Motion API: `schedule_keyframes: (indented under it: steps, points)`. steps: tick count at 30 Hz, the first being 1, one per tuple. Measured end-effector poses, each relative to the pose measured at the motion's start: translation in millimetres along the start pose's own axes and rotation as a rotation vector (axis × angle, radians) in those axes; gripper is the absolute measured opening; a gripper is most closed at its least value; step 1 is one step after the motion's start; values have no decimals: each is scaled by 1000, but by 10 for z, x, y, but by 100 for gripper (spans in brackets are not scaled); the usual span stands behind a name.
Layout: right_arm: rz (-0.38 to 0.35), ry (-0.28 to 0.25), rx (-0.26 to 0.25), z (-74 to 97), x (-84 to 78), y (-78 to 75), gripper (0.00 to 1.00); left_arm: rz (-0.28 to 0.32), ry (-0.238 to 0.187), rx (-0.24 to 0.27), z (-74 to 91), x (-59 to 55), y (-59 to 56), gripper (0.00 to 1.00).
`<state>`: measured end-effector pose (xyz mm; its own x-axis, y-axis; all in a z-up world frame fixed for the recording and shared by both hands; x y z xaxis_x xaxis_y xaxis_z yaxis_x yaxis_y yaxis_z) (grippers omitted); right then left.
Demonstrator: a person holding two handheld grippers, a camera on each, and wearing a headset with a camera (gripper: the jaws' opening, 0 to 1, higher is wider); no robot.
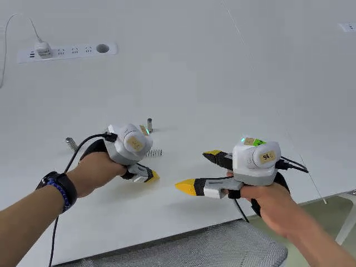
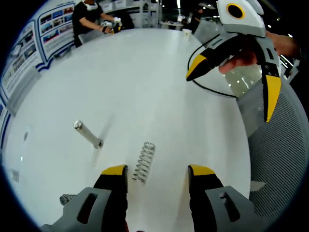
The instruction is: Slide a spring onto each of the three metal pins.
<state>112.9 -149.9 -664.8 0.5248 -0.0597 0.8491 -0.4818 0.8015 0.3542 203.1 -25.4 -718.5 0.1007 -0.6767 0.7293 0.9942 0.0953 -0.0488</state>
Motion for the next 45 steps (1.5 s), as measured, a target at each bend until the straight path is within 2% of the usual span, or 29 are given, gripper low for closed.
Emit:
schedule_keyframes:
  steps: [3, 6, 9, 13, 16, 17, 18, 21, 25, 26, 27, 29, 32, 35, 38, 45]
  points:
    - [5, -1, 5, 2, 21, 11, 76, 5, 3, 18, 14, -9, -4, 48]
    - [6, -5, 5, 11, 37, 7, 76, -5, 8, 44, 36, -50, -7, 39]
    - [11, 1, 9, 18, 36, 11, 77, -17, 7, 50, 56, -73, -32, 33]
    - [16, 8, 20, 10, 24, 42, 78, -22, 14, 59, 81, -95, -87, 21]
    - [22, 20, 32, -7, 5, 70, 79, -52, 15, 51, 71, -98, -159, 13]
    - [24, 23, 35, -12, -2, 76, 79, -69, 19, 63, 72, -100, -165, 12]
    - [25, 26, 38, -16, -8, 82, 80, -83, 24, 54, 62, -106, -176, 11]
    - [23, 31, 47, -25, -15, 102, 80, -63, 26, 68, 74, -105, -179, 11]
    - [27, 38, 55, -39, -11, 121, 80, 17, 24, 92, 121, -144, -180, 10]
    - [26, 37, 56, -43, -9, 124, 80, 41, 17, 100, 135, -151, -184, 10]
    - [22, 38, 59, -47, -6, 132, 80, 102, -2, 123, 161, -160, -190, 10]
    - [8, 34, 63, -53, -3, 141, 79, 151, -20, 131, 203, -173, -202, 10]
    - [-11, 23, 66, -66, -4, 150, 78, 148, -25, 137, 299, -202, -231, 10]
    - [-20, 23, 73, -75, -3, 172, 78, 186, -45, 150, 371, -225, -246, 10]
    - [-21, 27, 82, -95, -7, 185, 77, 197, -54, 161, 450, -242, -264, 10]
    - [-50, 14, 106, -169, 37, 213, 75, 211, -86, 193, 667, -229, -292, 10]
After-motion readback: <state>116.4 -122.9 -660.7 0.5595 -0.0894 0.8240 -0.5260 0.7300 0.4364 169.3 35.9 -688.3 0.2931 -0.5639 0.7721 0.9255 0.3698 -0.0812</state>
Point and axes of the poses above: the centre of the closed fingertips' face, and the gripper's own axes: z roughly backward along the fingers, y roughly to its left, x roughly out of its top, the point moved 6 cm from there along z, roughly backward along the fingers, and after that the axes turned 12 degrees about -y, right-handed, at the moved point
